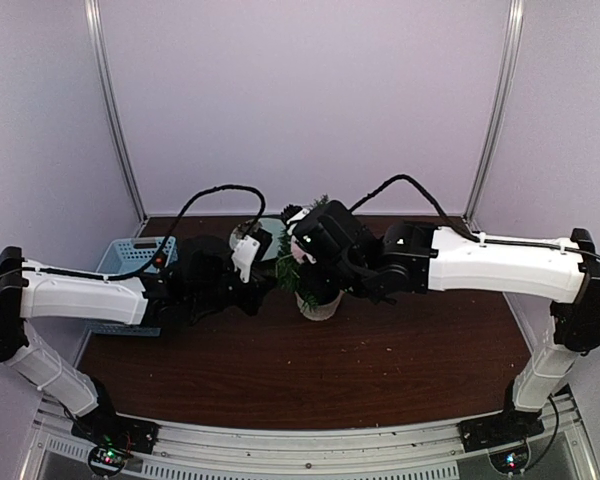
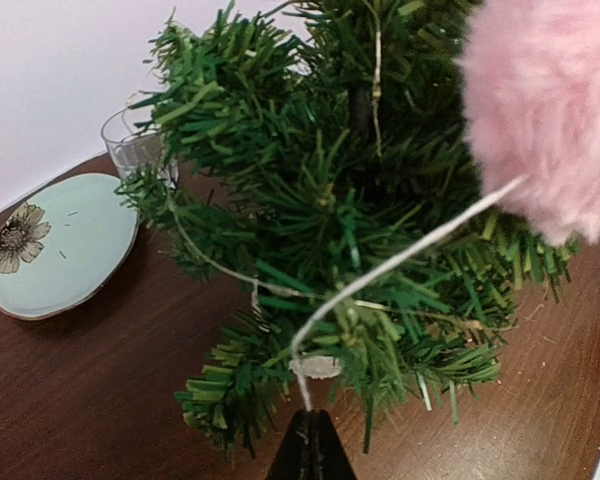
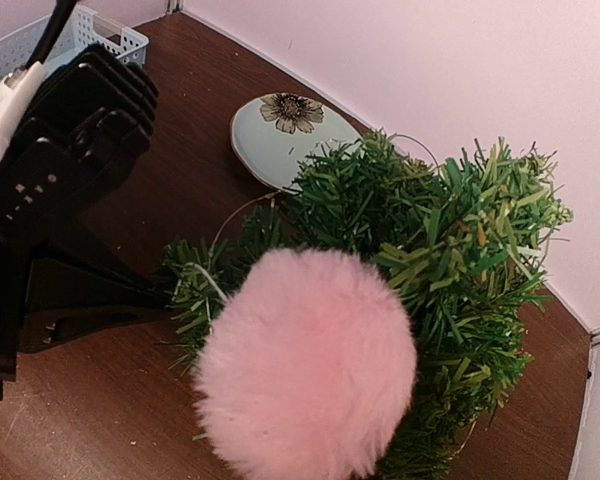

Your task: Decorate the small christmas tree

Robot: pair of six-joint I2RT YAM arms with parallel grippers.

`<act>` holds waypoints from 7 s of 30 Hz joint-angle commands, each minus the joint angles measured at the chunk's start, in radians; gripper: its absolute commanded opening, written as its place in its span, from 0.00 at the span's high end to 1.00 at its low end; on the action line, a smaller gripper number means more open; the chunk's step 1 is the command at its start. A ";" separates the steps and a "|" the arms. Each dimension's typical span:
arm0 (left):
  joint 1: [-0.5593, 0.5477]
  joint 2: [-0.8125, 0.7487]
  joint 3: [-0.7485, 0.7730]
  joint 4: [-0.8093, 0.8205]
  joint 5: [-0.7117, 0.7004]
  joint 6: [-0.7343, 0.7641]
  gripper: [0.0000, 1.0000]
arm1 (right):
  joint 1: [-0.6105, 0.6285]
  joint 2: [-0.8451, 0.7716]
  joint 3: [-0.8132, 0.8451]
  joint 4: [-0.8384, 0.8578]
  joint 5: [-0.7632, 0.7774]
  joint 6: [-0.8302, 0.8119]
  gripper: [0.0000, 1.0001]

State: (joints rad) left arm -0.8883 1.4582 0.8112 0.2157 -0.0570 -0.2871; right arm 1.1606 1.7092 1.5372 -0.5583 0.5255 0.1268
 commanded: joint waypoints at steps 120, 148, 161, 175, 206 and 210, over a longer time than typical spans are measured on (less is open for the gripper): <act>0.076 -0.039 0.120 0.006 0.027 -0.170 1.00 | 0.002 0.025 -0.003 -0.006 0.004 0.019 1.00; 0.106 -0.006 0.115 -0.035 0.014 -0.193 1.00 | 0.003 0.003 -0.024 -0.005 0.014 0.019 1.00; 0.117 0.017 0.114 -0.043 0.015 -0.205 1.00 | 0.003 -0.013 -0.037 -0.011 0.023 0.020 1.00; 0.123 0.024 0.105 -0.012 0.050 -0.211 1.00 | 0.002 -0.022 -0.047 -0.008 0.020 0.022 1.00; 0.124 -0.031 0.065 0.023 0.134 -0.173 1.00 | 0.004 -0.020 -0.022 -0.007 -0.010 0.013 0.86; 0.123 -0.032 0.067 0.023 0.134 -0.173 1.00 | 0.004 -0.025 -0.025 -0.007 -0.016 0.016 0.70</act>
State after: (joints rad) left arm -0.7731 1.4212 0.8856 0.1860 0.0650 -0.4698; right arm 1.1606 1.7184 1.5028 -0.5560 0.5133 0.1356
